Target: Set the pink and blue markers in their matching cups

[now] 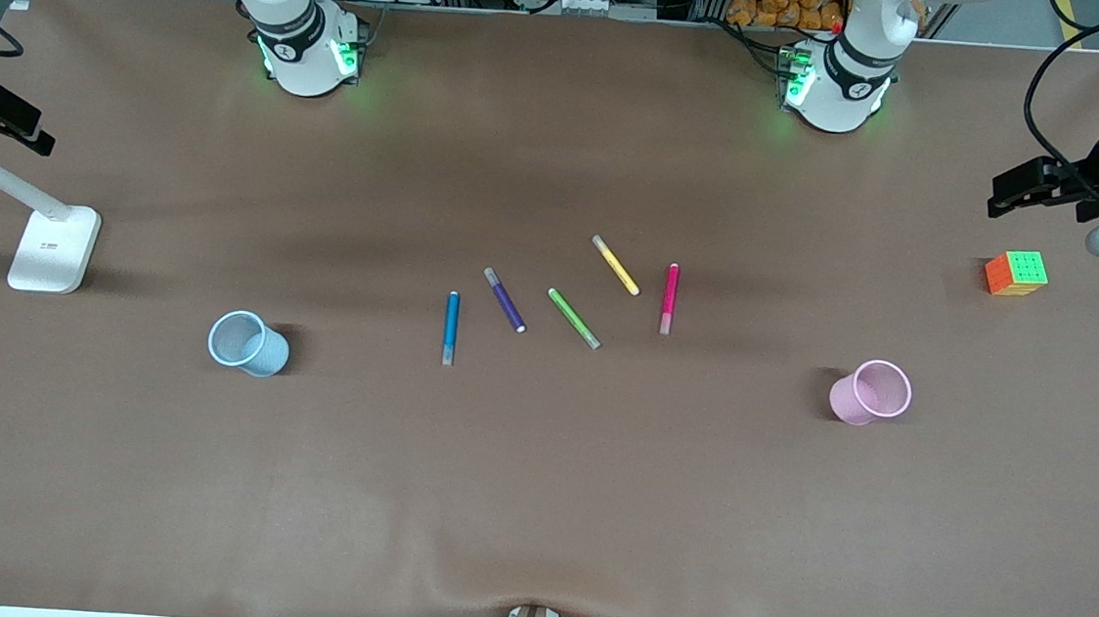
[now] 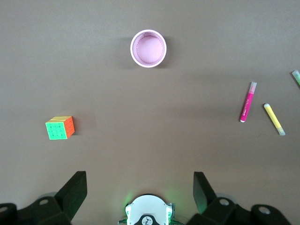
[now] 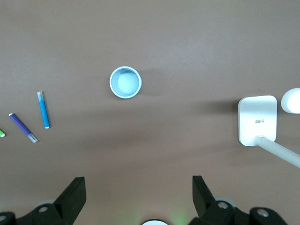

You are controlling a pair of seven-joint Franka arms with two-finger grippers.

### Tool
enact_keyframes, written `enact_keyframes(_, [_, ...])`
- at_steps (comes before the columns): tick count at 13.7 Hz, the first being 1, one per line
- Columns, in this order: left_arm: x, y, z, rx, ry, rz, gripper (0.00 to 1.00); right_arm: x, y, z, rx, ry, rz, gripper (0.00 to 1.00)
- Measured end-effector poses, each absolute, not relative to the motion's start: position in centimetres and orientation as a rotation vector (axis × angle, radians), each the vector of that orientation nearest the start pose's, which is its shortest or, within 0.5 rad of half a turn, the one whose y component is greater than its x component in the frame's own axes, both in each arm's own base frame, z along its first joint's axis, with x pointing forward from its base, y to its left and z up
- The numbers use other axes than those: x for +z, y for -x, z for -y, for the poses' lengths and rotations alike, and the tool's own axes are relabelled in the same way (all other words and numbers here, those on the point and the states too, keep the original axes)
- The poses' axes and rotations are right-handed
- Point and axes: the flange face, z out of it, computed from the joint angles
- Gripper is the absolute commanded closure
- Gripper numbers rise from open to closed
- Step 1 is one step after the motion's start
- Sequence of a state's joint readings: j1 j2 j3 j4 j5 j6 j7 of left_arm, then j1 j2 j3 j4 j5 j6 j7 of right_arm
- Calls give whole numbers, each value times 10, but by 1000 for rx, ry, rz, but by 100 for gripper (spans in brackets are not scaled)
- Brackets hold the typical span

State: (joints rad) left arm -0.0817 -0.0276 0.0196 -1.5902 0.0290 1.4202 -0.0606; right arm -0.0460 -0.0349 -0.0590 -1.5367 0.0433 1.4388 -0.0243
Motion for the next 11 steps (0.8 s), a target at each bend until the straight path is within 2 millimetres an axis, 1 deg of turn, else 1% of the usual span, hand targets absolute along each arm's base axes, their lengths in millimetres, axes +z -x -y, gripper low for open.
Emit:
enact_keyframes(3, [614,-531,34,233,3103,-11,0,647,-529,50,94,3073,-116,0])
enact_keyframes(6, [608,-532,46,248,3100,-42,0,647,-529,50,92,3066,-122,0])
enact_keyframes(11, [599,-537,55,274,3094,-67,0,647,-529,51,91,3065,-126,0])
